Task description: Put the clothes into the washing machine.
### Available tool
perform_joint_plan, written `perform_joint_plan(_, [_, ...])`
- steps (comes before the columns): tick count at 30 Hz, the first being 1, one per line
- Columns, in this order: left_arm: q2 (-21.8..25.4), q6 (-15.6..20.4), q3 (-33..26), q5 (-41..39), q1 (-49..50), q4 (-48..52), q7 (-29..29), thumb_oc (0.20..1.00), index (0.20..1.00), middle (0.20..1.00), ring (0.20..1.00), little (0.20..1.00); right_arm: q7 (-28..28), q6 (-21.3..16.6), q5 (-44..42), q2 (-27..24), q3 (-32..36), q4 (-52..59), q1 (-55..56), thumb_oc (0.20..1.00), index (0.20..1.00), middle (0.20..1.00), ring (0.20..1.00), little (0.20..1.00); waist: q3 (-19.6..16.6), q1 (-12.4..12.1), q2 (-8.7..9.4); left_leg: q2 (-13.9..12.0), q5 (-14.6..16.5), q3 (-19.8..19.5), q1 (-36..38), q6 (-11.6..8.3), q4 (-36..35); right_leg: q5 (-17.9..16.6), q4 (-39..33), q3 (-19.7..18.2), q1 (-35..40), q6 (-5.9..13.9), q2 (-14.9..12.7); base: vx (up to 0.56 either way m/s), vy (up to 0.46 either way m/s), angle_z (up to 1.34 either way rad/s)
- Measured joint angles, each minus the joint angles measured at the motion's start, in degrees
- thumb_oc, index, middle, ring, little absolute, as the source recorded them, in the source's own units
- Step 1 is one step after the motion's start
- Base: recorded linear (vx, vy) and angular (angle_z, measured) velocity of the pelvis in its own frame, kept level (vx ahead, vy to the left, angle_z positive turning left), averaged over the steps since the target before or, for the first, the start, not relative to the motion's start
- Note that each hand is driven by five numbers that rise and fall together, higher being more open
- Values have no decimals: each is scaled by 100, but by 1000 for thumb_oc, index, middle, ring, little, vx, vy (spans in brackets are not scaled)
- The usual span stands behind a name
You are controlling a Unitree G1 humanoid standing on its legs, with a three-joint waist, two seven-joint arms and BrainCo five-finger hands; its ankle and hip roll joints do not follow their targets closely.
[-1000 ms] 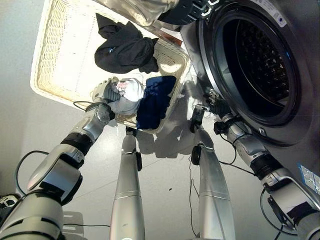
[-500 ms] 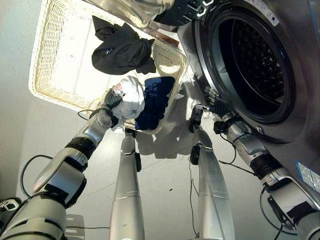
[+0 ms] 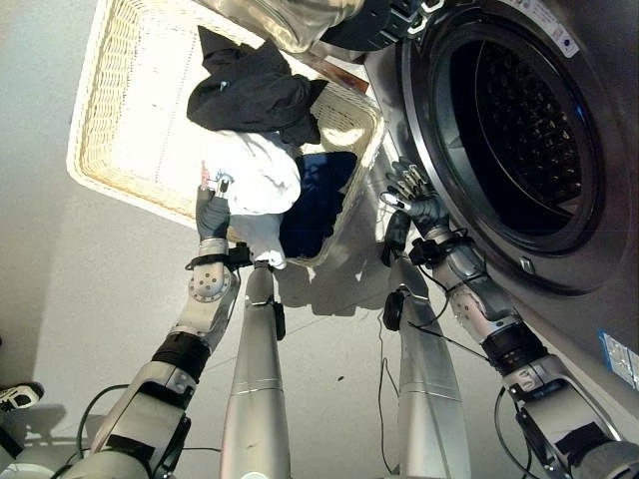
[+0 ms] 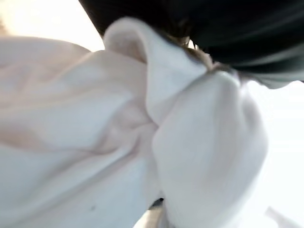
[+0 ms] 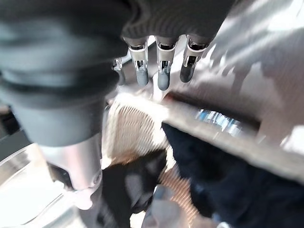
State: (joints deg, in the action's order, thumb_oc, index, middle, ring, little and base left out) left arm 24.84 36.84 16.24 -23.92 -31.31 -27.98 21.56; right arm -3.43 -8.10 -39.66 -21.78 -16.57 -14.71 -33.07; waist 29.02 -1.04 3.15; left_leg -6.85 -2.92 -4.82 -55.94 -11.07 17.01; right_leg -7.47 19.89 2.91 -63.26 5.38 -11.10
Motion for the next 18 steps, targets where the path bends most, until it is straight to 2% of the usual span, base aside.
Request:
perform_joint_plan(5, [70,78,15,1065,-73,1266,189,200,200,200,200,200,169,5,-281,136,34,747,48,1000,1000,1000,1000,1000,3,-79,-4,1,-3,-9,1,-5,6,-17,0,13,4,-19,-4,-1,-23,0])
perform_joint_plan(7, [93,79,91,1410,-201,1473,212,200,200,200,200,200,244,28,-330,145,29,918,31,1000,1000,1000,1000,1000,3,-144,-4,0,-7,-10,3,-12,22,-25,8,14,11,-30,-5,0,0,0])
perform_joint_plan(10, [139,49,139,1884,-378,1598,249,200,200,200,200,200,398,117,-390,253,-13,1083,-22,1000,1000,1000,1000,1000,3,-150,-4,13,-14,-28,13,-24,43,-22,46,29,29,-31,-23,4,-17,2])
perform_joint_plan(18, [282,-316,390,2977,-601,1769,409,200,200,200,200,200,697,513,-512,327,-267,1386,-162,1000,1000,1000,1000,1000,3,-156,-5,20,-2,-40,13,-1,80,-3,85,34,29,-11,-32,0,0,0])
